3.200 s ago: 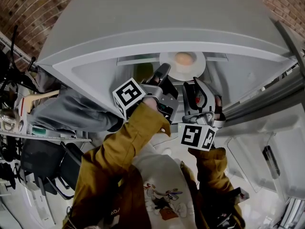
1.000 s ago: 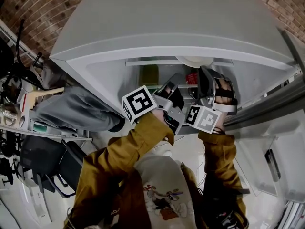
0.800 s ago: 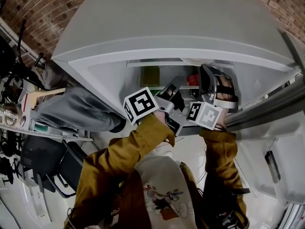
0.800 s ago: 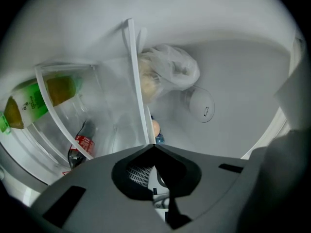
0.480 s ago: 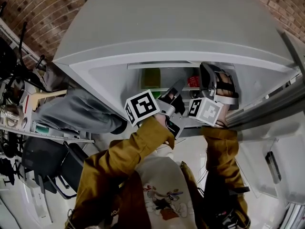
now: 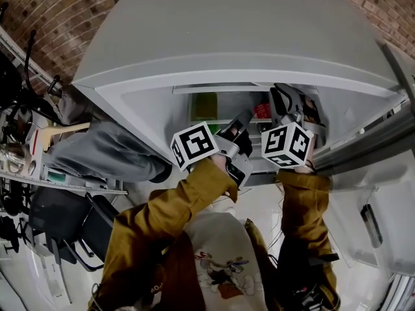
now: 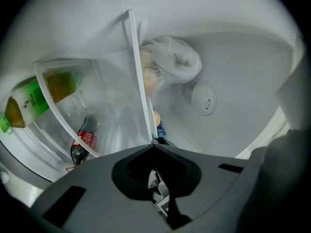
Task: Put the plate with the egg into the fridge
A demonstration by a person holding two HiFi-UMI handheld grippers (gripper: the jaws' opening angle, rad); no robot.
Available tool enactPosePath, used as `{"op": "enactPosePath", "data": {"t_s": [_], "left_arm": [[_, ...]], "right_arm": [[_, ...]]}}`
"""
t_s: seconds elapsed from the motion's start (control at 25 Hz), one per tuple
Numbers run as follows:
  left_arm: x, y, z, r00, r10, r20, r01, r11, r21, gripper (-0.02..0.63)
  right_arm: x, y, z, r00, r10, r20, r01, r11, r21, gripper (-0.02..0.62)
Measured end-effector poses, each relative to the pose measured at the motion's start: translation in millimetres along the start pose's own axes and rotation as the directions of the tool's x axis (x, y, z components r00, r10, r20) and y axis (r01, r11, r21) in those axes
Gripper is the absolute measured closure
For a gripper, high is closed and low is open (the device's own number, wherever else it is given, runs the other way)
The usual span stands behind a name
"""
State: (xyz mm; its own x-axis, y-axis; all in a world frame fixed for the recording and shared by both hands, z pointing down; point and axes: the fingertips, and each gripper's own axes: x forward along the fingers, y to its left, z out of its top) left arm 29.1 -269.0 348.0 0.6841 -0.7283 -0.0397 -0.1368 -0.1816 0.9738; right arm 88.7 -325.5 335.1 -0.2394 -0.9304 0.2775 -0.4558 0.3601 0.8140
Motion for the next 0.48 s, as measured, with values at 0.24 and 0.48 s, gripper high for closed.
{"op": "enactPosePath", "data": {"t_s": [0.24, 0.48], "left_arm": [[-2.2, 4.0, -1.1, 1.0, 0.008, 0.003, -0.008, 1.0, -0.025, 0.6], [-5.8, 2.7, 1.5, 1.0, 0.007, 0.01, -0.007, 1.0, -0.03, 0.6]], "right_arm": [[-3.4, -1.3, -2.0, 0.996, 0.089, 0.02, -0.091, 0.987, 0.13, 0.551], [-7.6, -4.7, 2.9, 0.991, 0.129, 0.04, -0.135, 0.959, 0.248, 0.549]]}}
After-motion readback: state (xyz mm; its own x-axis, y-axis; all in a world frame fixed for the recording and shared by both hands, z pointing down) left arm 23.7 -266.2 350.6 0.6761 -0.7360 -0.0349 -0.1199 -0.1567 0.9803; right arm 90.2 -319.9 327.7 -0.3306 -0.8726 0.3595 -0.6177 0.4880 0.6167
